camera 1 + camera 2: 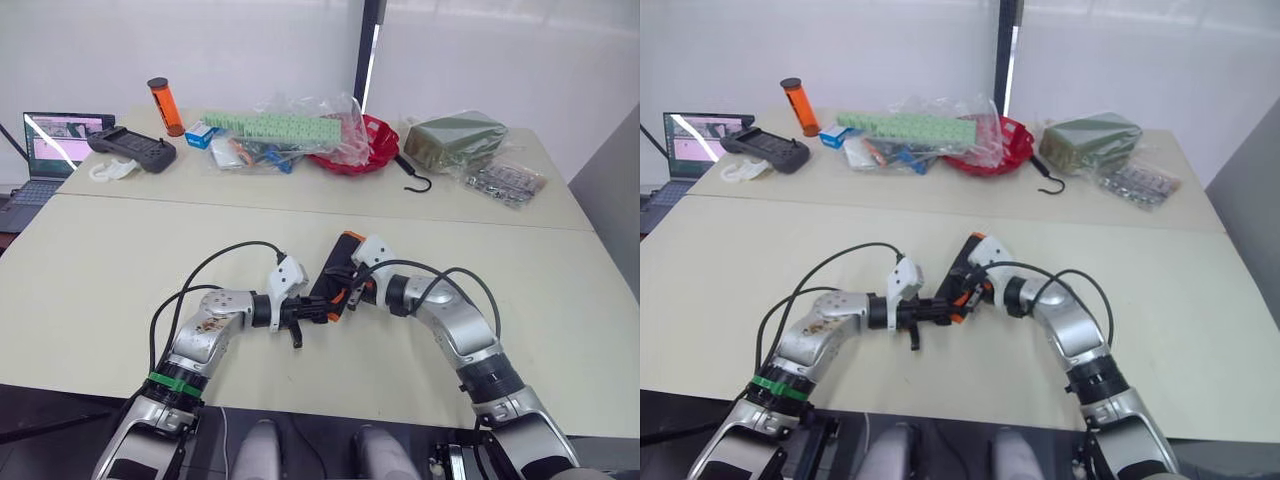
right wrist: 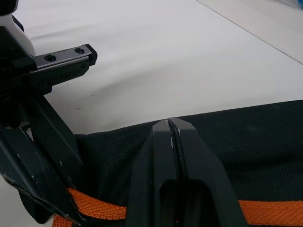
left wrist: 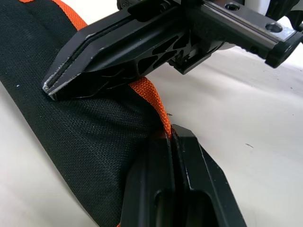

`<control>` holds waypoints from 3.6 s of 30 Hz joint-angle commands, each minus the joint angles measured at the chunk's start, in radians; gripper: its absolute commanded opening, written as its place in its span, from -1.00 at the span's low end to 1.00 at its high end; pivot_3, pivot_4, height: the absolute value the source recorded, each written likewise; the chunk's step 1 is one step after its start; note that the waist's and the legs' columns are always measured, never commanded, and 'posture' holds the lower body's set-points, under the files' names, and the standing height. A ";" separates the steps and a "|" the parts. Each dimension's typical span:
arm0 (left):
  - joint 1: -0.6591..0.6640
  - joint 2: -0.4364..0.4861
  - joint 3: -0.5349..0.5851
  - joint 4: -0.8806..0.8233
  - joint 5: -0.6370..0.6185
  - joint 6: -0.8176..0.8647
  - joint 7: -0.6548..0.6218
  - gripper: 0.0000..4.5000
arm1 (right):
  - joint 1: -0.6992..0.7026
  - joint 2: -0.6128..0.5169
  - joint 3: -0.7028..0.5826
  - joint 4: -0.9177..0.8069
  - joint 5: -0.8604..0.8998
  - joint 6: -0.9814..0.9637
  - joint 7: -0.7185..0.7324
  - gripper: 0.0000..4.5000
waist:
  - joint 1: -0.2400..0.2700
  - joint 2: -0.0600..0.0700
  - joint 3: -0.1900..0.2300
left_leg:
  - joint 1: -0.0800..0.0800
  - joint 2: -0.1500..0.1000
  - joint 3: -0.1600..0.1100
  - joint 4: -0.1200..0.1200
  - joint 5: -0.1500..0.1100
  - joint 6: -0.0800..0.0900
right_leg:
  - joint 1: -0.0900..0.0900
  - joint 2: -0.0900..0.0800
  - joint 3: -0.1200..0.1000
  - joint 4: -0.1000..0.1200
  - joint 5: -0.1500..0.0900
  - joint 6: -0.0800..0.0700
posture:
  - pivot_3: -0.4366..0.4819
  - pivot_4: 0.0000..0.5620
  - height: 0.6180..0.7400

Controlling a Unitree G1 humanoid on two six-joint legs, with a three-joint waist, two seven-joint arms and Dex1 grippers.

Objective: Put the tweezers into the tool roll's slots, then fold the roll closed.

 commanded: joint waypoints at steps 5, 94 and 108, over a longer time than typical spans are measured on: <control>0.035 0.066 0.018 -0.012 -0.028 0.072 -0.074 -0.30 | 0.016 -0.017 0.007 0.086 -0.046 -0.041 0.020 -1.00 | -0.006 0.000 0.000 | 0.000 0.000 0.000 0.000 0.000 0.000 | 0.000 0.000 0.000 0.000 0.000 0.000 | -0.05 -0.47 0.97; 0.269 0.364 0.642 0.096 -0.032 -0.361 0.081 1.00 | 0.286 -0.258 -0.453 -0.065 0.197 -0.275 0.099 0.98 | -0.006 0.004 0.005 | -0.011 -0.006 -0.002 -0.017 0.001 0.000 | -0.016 -0.006 0.002 -0.006 0.001 0.000 | -0.05 -0.47 0.97; 0.517 0.351 0.695 -0.012 0.034 -0.343 0.254 1.00 | 0.467 -0.240 -0.555 -0.139 0.193 -0.216 -0.058 0.98 | -0.004 0.003 0.006 | -0.011 -0.007 -0.001 -0.017 0.003 0.000 | -0.015 -0.007 0.002 -0.005 0.000 0.000 | -0.05 -0.47 0.97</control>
